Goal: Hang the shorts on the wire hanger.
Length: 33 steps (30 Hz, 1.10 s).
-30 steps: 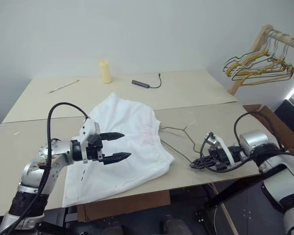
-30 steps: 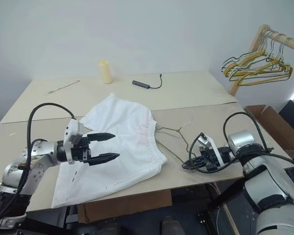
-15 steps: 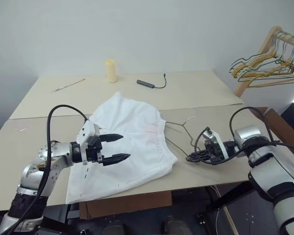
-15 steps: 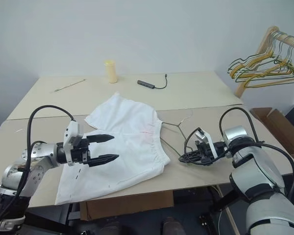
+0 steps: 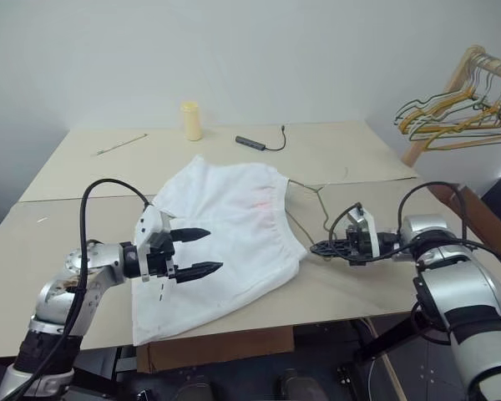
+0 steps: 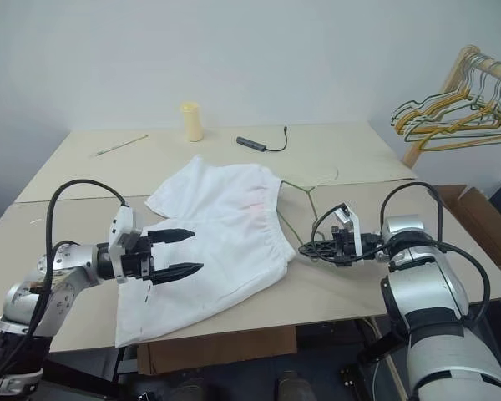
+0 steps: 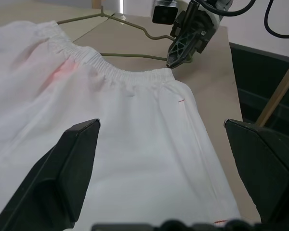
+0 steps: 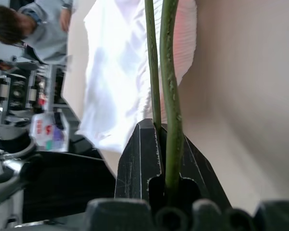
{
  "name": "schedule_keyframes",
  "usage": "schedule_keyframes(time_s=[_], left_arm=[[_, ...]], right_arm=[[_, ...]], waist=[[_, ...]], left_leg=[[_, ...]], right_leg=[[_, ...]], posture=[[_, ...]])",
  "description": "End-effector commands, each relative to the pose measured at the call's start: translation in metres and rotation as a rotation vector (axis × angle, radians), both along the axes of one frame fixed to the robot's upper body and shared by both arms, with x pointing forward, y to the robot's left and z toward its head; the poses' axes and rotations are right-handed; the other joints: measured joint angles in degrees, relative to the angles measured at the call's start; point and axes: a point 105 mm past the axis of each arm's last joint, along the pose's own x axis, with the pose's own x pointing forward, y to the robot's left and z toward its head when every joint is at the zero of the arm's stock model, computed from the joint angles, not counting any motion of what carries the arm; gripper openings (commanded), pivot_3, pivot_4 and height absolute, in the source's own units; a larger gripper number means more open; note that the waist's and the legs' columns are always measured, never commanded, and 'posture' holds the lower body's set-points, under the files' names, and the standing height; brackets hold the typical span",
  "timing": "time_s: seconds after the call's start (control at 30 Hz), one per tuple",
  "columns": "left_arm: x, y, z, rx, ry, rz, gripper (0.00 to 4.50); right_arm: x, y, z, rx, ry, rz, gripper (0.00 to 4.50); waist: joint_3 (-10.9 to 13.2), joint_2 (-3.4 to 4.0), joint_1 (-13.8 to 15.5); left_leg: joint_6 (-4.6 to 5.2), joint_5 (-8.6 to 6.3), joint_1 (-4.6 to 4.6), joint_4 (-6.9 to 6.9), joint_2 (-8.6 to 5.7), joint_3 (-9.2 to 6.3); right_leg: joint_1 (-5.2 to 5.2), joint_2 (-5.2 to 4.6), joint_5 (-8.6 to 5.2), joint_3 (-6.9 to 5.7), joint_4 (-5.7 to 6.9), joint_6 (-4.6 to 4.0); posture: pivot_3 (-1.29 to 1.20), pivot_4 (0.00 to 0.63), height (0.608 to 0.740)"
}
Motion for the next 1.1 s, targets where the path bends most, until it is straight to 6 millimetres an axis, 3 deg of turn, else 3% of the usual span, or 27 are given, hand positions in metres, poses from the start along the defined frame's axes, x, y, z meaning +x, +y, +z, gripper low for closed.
schedule_keyframes(time_s=[0.03,0.2,0.47,0.73,0.83,0.93,1.1], left_arm=[[0.001,-0.004,0.011,-0.003,-0.065,-0.020,4.47],[0.008,-0.003,0.021,-0.002,-0.110,-0.018,4.47],[0.027,0.013,0.086,-0.010,-0.320,-0.017,4.47],[0.047,0.035,0.140,0.063,-0.467,-0.007,4.47],[0.060,0.048,0.143,0.145,-0.476,0.012,4.47],[0.077,0.063,0.135,0.234,-0.446,0.038,4.47],[0.079,0.065,0.119,0.326,-0.352,-0.104,4.47]], right_arm=[[0.014,0.003,0.013,-0.068,-0.233,0.071,0.00],[0.024,0.010,0.032,-0.104,-0.459,0.103,0.00],[0.020,0.027,0.055,-0.341,-0.811,0.292,0.00],[0.017,0.054,0.063,-0.430,-0.934,0.391,0.00],[0.014,0.062,0.063,-0.457,-0.963,0.443,0.00],[0.010,0.071,0.064,-0.477,-1.002,0.504,0.00],[0.004,0.087,0.069,-0.480,-1.042,0.577,0.00]], waist=[[0.0,0.00,0.0],[0.0,0.05,-0.1],[0.1,0.09,-0.3],[0.1,0.09,-1.2],[0.1,0.09,-1.3],[0.1,0.09,-1.2],[0.1,0.09,-1.2]], left_leg=[[0.00,0.00,0.00,0.00,0.00,0.00],[0.00,0.00,0.00,0.00,0.00,0.01],[0.00,0.00,-0.01,0.00,0.00,0.00],[0.00,0.01,-0.01,0.00,0.00,0.00],[0.00,0.01,-0.01,0.00,0.00,0.01],[0.00,0.01,0.00,0.00,0.00,0.02],[0.00,0.01,-0.14,0.00,0.01,0.02]], right_leg=[[0.01,0.00,0.00,-0.01,0.00,0.00],[0.01,0.00,0.00,0.00,0.00,0.00],[0.00,0.00,-0.01,-0.01,-0.02,0.01],[0.00,0.01,0.00,-0.03,-0.01,0.01],[0.01,0.00,-0.01,-0.03,-0.05,0.02],[0.00,0.00,-0.01,-0.03,-0.03,0.02],[-0.10,0.01,-0.01,-0.06,-0.02,0.02]], posture=[[-0.01,0.000,0.740],[-0.02,0.000,0.740],[-0.03,0.000,0.740],[-0.01,0.000,0.740],[-0.01,0.000,0.740],[0.00,0.000,0.740],[0.00,0.000,0.740]])
